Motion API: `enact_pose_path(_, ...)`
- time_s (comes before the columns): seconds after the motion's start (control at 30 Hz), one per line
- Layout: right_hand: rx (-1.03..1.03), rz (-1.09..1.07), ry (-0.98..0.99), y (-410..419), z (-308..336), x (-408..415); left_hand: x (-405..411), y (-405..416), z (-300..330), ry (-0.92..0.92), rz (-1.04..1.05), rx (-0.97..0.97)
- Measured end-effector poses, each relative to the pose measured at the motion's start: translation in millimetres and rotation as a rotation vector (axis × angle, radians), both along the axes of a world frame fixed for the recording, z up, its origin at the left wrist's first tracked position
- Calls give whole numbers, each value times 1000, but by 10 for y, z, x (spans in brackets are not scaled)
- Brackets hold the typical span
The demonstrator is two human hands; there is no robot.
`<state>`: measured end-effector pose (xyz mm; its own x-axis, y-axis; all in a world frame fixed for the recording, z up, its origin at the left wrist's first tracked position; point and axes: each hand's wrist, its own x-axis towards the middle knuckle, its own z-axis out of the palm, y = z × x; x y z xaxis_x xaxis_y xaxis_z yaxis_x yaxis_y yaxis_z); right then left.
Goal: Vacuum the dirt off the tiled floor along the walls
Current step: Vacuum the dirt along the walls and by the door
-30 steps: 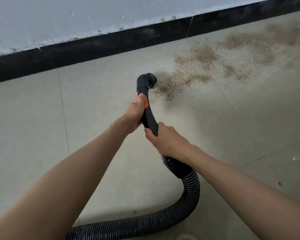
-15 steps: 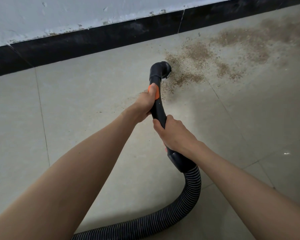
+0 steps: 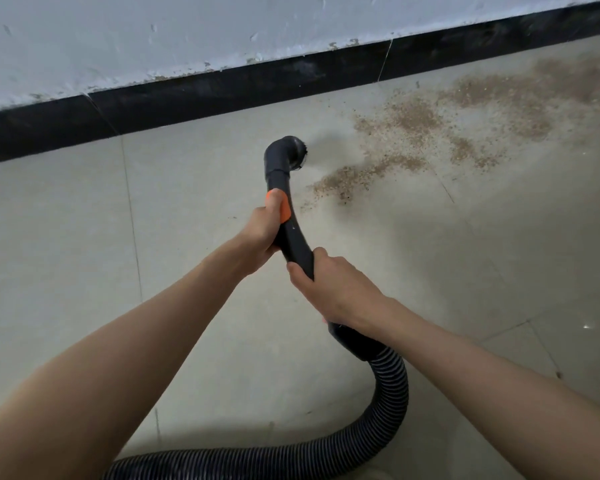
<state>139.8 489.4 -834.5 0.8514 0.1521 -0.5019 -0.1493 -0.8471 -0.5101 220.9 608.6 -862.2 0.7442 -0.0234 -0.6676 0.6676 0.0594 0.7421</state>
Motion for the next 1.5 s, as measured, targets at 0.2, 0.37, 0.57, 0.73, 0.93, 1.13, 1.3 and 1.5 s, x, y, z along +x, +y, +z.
enact_pose_path(0.2, -46, 308, 45, 562, 30, -409, -791, 742, -23, 95, 353, 10)
enact_pose_path(0.37, -66, 480, 59, 853, 83, -673, -1312, 1111, -85, 117, 513, 8)
enact_pose_path(0.57, -78, 554, 91, 912, 129, -876, -1609, 1176, -142, 131, 574, -3)
enact_pose_path(0.73, -70, 472, 131, 845, 142, -921, -1566, 1096, -100, 120, 460, 18)
enact_pose_path(0.93, -57, 324, 156, 680, 169, -807, -1302, 862, -49, 106, 386, 14)
enact_pose_path(1.13, -18, 208, 144, 482, 142, -596, -967, 627, 1, 119, 330, -12)
enact_pose_path(1.3, -2, 121, 122, 304, 117, -497, -752, 414, 7, 95, 222, 0)
enact_pose_path(1.5, 18, 3, 116, -5, 157, -321, -467, 16, 53, 61, 89, -15)
